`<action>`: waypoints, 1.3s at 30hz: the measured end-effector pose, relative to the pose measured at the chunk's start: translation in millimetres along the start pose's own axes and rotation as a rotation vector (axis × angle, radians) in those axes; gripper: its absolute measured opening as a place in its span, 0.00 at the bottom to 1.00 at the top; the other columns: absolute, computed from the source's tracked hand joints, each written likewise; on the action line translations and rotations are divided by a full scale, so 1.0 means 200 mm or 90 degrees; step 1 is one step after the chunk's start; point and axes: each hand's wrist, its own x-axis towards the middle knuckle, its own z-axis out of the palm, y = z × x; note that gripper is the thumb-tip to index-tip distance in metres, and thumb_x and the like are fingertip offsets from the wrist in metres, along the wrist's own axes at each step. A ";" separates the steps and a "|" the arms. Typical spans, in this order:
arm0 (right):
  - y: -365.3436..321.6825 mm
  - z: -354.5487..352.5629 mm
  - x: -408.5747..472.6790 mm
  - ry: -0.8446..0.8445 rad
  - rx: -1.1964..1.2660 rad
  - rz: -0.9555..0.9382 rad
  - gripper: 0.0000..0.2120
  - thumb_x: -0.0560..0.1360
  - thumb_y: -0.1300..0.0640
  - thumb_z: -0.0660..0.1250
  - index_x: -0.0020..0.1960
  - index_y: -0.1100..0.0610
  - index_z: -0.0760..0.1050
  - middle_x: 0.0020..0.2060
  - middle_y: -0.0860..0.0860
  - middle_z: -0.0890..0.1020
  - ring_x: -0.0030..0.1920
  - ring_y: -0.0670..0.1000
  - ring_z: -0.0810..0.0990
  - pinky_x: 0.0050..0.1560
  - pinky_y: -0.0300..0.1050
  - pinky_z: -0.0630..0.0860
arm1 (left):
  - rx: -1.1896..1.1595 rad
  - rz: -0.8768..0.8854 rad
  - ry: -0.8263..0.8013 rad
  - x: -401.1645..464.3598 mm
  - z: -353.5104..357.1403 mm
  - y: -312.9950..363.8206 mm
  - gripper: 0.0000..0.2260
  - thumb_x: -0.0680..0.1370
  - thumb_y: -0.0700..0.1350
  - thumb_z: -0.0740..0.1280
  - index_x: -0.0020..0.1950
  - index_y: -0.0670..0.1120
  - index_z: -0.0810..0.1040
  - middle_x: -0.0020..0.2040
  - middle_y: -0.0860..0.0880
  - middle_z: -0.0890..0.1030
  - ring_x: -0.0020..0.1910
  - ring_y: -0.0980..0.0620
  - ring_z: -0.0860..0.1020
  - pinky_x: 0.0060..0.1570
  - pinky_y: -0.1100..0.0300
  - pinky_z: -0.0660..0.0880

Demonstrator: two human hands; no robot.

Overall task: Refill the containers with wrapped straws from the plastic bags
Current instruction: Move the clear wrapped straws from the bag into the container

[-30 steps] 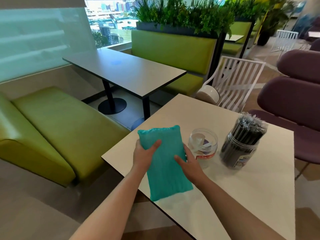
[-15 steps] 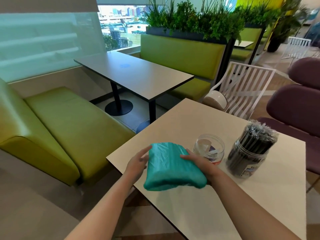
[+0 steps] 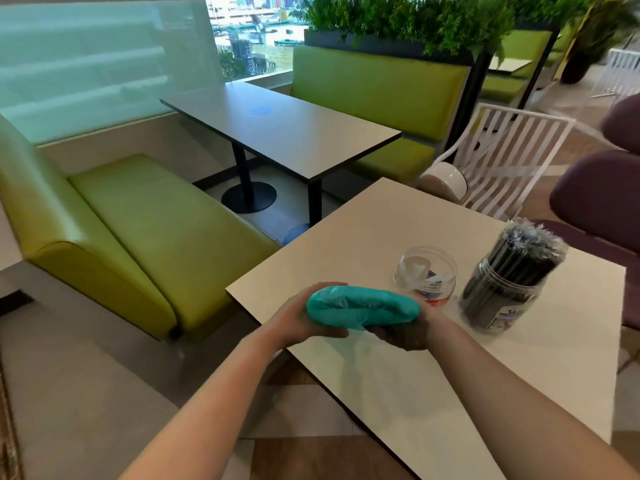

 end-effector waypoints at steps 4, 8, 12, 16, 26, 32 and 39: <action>0.02 -0.01 0.01 0.057 -0.135 -0.013 0.17 0.77 0.47 0.62 0.59 0.58 0.72 0.46 0.58 0.77 0.39 0.53 0.74 0.38 0.46 0.77 | -0.131 -0.049 0.132 0.01 0.04 0.02 0.31 0.56 0.55 0.82 0.57 0.55 0.79 0.52 0.54 0.84 0.53 0.53 0.82 0.57 0.46 0.79; 0.04 0.03 0.00 0.114 -0.160 -0.181 0.20 0.80 0.43 0.58 0.65 0.53 0.72 0.62 0.54 0.72 0.61 0.59 0.72 0.58 0.57 0.75 | -0.140 -0.103 0.198 0.00 0.06 0.02 0.31 0.55 0.58 0.81 0.56 0.56 0.78 0.52 0.56 0.84 0.53 0.55 0.82 0.57 0.47 0.79; 0.09 0.11 -0.05 0.212 -0.113 -0.472 0.17 0.83 0.45 0.52 0.61 0.50 0.75 0.59 0.49 0.79 0.62 0.52 0.75 0.65 0.50 0.71 | -0.161 -0.110 0.228 0.01 0.11 0.02 0.24 0.64 0.50 0.82 0.55 0.57 0.76 0.52 0.56 0.83 0.53 0.55 0.81 0.56 0.50 0.79; 0.13 0.13 -0.07 0.299 -0.256 -0.703 0.16 0.83 0.52 0.56 0.69 0.48 0.69 0.64 0.44 0.73 0.65 0.43 0.70 0.68 0.43 0.67 | -0.160 -0.066 0.241 0.02 0.14 0.06 0.20 0.67 0.49 0.80 0.55 0.57 0.76 0.52 0.55 0.83 0.53 0.54 0.81 0.54 0.53 0.80; 0.13 0.28 -0.08 0.453 -0.713 -0.851 0.19 0.75 0.48 0.59 0.61 0.51 0.79 0.60 0.49 0.73 0.64 0.51 0.66 0.68 0.52 0.63 | -0.206 -0.082 0.251 0.02 0.22 0.08 0.17 0.72 0.35 0.75 0.50 0.56 0.75 0.43 0.56 0.83 0.40 0.63 0.81 0.40 0.66 0.78; 0.10 0.35 -0.09 0.419 -0.815 -0.794 0.19 0.73 0.35 0.63 0.57 0.43 0.79 0.51 0.45 0.72 0.56 0.49 0.66 0.57 0.47 0.59 | -0.318 -0.076 0.249 0.01 0.23 0.07 0.16 0.73 0.32 0.70 0.53 0.50 0.77 0.49 0.47 0.82 0.52 0.44 0.80 0.50 0.46 0.79; 0.04 0.33 -0.13 0.389 -0.759 -0.774 0.12 0.75 0.39 0.65 0.53 0.44 0.80 0.51 0.45 0.76 0.55 0.48 0.68 0.55 0.47 0.63 | -0.201 -0.038 0.256 0.02 0.24 0.07 0.24 0.67 0.40 0.79 0.52 0.62 0.73 0.51 0.58 0.80 0.51 0.57 0.79 0.49 0.60 0.79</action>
